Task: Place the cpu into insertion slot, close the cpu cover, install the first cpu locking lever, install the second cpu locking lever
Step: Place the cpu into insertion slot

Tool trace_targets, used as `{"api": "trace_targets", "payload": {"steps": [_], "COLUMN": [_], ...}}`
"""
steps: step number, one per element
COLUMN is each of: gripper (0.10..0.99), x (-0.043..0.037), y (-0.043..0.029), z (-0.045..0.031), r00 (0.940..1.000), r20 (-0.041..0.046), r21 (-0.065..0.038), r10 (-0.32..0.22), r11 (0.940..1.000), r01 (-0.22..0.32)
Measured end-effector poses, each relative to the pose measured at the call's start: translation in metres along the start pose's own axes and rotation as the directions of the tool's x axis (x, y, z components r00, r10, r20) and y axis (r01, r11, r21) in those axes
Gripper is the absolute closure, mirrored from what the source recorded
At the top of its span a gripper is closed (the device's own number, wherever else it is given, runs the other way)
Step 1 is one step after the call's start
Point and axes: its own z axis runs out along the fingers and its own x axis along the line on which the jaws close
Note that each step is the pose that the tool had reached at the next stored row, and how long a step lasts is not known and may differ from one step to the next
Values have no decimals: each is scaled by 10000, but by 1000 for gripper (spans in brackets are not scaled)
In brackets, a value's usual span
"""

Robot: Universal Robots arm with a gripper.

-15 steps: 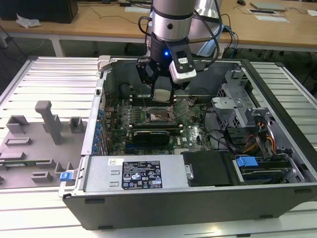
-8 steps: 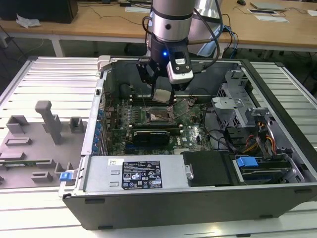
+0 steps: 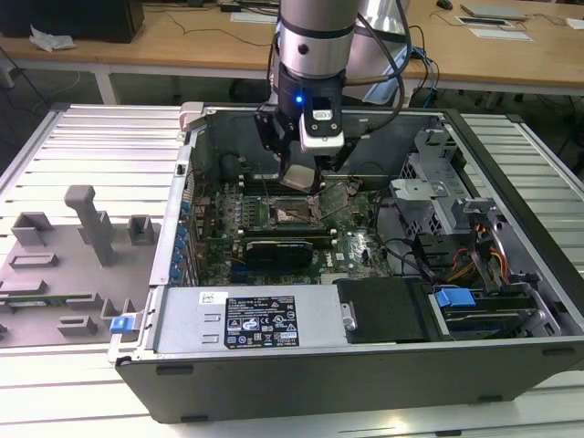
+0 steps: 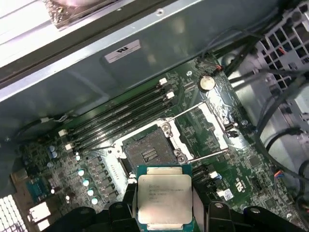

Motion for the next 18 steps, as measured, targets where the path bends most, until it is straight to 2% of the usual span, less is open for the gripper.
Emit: {"api": "trace_targets", "payload": {"steps": [7, 13, 18], "gripper": [545, 545, 545], "x": [0, 0, 0], "y": [-1, -1, -2], "z": [8, 16, 21], "r00": [9956, 9853, 9729], "r20": [82, 149, 203], "r21": [-12, -27, -41], "r10": [936, 1702, 2302], "r11": [9956, 9854, 9731], "r01": [-936, -1701, -2302]}}
